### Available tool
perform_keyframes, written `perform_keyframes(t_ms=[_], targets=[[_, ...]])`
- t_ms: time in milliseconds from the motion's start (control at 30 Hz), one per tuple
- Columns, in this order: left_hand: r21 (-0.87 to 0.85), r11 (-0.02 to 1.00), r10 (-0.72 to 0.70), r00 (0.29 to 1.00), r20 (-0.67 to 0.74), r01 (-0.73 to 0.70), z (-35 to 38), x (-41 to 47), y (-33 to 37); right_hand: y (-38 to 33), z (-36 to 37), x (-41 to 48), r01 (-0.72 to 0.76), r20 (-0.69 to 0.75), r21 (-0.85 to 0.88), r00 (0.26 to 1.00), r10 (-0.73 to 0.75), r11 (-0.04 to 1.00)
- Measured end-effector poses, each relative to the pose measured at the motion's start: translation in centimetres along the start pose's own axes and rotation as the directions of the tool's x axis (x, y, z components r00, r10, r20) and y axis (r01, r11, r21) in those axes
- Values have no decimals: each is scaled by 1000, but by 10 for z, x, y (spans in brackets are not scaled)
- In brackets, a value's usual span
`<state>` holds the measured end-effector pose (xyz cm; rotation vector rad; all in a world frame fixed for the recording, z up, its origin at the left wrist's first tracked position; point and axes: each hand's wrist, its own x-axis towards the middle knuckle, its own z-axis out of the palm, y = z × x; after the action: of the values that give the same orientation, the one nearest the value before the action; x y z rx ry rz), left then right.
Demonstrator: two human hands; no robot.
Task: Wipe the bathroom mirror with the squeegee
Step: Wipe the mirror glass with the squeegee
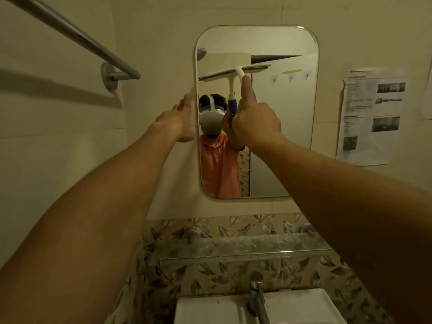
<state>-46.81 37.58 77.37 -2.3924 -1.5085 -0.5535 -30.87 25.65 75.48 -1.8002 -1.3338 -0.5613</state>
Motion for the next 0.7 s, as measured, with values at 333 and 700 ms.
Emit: perform_keyframes(t_ms=[333, 700], targets=[[-67, 997, -26, 998, -59, 22, 9, 1, -3, 45, 49, -95, 4, 95, -75, 996, 3, 997], [107, 994, 37, 994, -99, -26, 12, 5, 9, 89, 82, -170, 6, 184, -155, 983, 23, 988]])
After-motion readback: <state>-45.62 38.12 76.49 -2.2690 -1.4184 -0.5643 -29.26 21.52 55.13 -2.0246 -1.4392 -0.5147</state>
